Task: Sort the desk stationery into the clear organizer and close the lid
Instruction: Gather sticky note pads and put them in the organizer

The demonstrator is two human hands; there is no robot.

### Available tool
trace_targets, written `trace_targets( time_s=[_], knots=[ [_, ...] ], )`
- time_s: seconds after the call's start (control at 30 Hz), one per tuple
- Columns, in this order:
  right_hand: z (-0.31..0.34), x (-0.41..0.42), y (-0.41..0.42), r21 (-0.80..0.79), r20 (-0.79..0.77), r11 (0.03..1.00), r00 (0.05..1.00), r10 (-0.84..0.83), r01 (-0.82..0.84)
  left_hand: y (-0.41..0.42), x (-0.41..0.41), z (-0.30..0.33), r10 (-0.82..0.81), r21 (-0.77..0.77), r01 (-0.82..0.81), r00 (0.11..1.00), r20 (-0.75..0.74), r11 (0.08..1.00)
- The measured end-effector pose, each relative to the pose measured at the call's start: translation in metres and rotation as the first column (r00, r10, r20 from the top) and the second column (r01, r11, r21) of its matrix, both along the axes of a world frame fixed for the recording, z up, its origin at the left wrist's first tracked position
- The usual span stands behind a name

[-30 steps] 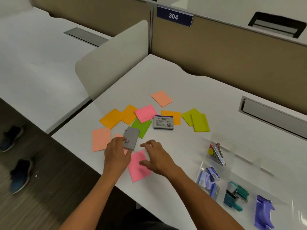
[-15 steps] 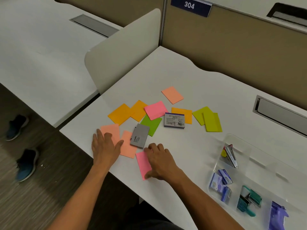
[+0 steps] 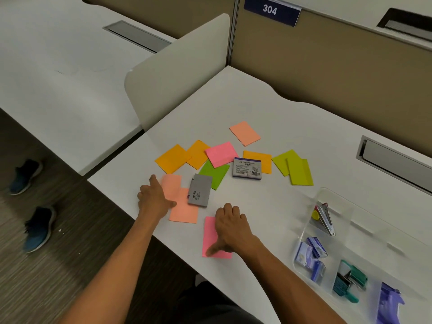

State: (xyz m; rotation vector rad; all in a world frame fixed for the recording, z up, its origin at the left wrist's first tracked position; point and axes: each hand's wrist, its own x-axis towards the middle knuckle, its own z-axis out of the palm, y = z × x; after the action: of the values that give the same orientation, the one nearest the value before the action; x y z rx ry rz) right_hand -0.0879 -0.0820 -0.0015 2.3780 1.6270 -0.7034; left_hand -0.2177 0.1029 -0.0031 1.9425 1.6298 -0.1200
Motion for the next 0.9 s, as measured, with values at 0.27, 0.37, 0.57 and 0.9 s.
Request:
trace_targets(
  time_s=[0.27, 0.37, 0.57, 0.9],
  knots=[
    [0.001, 0.001, -0.027, 0.046, 0.000, 0.999, 1.000, -0.028, 0.028, -0.024, -0.007, -0.004, 0.015, 0.016, -0.016, 0.998, 0.055, 1.000],
    [0.005, 0.003, -0.035, 0.090, -0.035, 0.995, 0.998, -0.047, 0.050, -0.035, -0.008, -0.001, 0.101, 0.032, -0.106, 0.986, 0.135, 0.994],
    [0.020, 0.014, -0.050, 0.199, -0.158, 0.974, 0.985, -0.076, 0.107, -0.054, -0.007, 0.003, 0.220, -0.134, -0.186, 0.919, 0.328, 0.973],
    [0.044, 0.045, -0.063, 0.372, -0.402, 0.838, 0.883, -0.241, 0.398, -0.090, 0.015, 0.031, 0.117, -0.077, -0.094, 0.909, 0.400, 0.993]
  ],
)
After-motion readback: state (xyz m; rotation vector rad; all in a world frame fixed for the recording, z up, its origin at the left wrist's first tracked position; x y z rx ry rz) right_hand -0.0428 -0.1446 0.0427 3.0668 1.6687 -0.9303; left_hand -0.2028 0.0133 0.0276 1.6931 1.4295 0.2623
